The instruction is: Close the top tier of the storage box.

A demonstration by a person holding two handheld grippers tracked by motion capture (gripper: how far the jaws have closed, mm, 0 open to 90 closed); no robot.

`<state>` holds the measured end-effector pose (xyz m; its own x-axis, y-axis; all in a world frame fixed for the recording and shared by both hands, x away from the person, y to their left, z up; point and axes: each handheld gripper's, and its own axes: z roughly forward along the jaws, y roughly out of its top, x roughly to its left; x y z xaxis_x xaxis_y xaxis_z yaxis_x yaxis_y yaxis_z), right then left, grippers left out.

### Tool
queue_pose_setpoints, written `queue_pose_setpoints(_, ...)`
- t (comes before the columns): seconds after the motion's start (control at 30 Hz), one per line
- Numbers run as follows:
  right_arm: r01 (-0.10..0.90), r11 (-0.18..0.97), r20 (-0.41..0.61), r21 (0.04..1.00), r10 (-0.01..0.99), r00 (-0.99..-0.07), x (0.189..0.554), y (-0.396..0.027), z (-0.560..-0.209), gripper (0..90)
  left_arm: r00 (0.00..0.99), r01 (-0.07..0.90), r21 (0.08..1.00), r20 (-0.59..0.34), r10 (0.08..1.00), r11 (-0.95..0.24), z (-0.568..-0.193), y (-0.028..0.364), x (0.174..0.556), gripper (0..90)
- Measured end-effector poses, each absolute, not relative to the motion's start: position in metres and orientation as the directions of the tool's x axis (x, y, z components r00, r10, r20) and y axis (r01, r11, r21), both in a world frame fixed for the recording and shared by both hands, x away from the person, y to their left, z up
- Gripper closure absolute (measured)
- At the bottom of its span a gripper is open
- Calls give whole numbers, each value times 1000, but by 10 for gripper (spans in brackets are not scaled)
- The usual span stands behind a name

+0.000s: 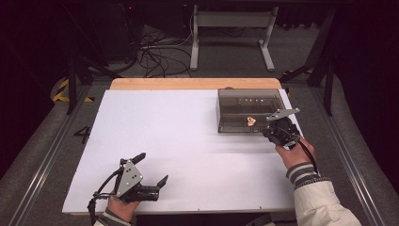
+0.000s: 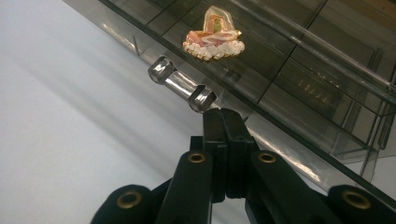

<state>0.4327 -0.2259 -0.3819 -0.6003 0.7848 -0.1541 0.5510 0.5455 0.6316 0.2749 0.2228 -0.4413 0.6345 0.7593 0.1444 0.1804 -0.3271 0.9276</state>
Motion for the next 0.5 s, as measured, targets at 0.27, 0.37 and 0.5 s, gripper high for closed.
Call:
queue_pose_setpoints(0.27, 550, 528, -159, 647, 799, -580, 440, -225, -384, 896, 634, 179, 928, 145, 760, -326, -441, 223, 275, 16)
queue_pose_setpoints(0.37, 546, 523, -165, 655, 803, -572, 442, -225, -385, 888, 634, 179, 928, 144, 760, -326, -441, 223, 275, 16)
queue_pose_setpoints(0.5, 543, 515, -168, 664, 810, -562, 445, -225, -386, 889, 633, 179, 928, 145, 760, -326, -441, 223, 275, 15)
